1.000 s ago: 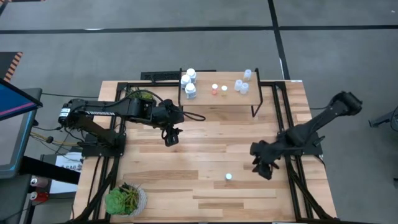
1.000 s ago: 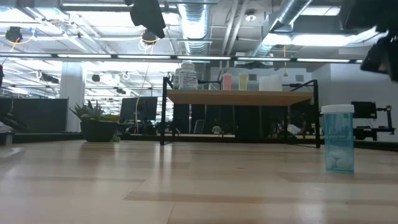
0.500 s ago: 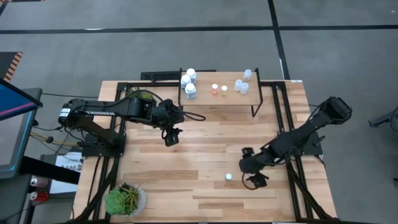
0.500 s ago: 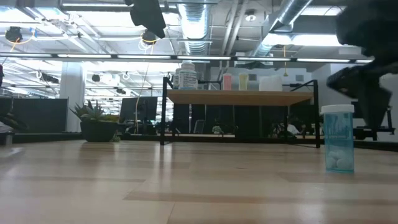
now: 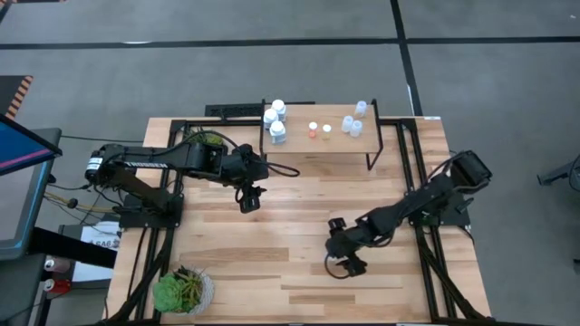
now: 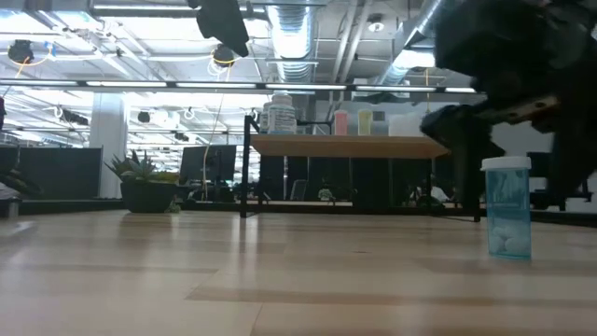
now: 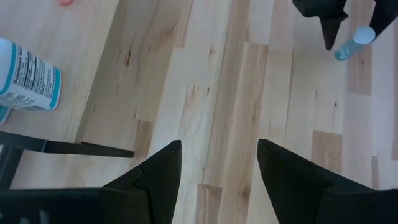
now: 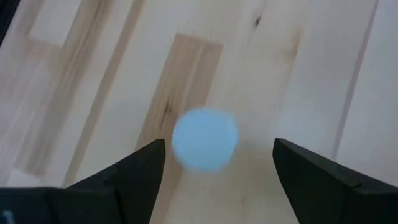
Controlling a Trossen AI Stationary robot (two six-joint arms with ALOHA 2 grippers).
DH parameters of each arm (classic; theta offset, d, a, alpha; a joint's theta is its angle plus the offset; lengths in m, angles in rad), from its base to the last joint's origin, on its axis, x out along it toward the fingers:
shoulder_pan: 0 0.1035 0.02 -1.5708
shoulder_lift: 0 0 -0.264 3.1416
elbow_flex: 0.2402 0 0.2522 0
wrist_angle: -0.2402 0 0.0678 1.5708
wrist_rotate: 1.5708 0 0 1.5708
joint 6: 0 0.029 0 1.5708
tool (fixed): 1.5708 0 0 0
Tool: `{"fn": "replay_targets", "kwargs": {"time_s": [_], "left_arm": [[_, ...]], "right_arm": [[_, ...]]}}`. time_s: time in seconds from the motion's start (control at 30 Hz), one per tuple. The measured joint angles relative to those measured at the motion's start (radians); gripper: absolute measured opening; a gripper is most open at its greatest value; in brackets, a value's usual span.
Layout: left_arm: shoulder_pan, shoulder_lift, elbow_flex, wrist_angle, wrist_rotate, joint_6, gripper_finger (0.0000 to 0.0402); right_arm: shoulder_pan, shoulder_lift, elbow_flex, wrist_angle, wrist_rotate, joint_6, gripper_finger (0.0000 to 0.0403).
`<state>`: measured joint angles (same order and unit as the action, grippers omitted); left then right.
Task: Pick and place medicine bottles onto shelf by color
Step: Put the blue pill bottle on the shelf
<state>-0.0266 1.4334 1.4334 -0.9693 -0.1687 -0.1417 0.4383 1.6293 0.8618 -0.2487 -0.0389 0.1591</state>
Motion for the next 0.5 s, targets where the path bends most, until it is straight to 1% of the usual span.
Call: {"fn": "replay_targets", "kwargs": {"time_s": [0.13, 0.3, 0.4, 0.5], "left_arm": [[0.0, 0.0, 0.0, 0.0, 0.0, 0.002, 0.0197], [0.0, 0.0, 0.0, 0.0, 0.0, 0.002, 0.0197], [0.0, 0.0, 0.0, -0.001, 0.0, 0.002, 0.0197], [0.0, 0.0, 0.0, -0.001, 0.0, 0.005, 0.0197]], "right_arm": [[-0.009, 0.026, 0.045, -0.002, 0.0, -0.003, 0.0318], [-0.006, 0.046, 0.066, -0.009, -0.004, -0.001, 0.0316], [0.0, 0.046, 0.067, -0.012, -0.007, 0.018, 0.0306], [0.004, 0.039, 0.067, -0.021, -0.012, 0.055, 0.0286]]}}
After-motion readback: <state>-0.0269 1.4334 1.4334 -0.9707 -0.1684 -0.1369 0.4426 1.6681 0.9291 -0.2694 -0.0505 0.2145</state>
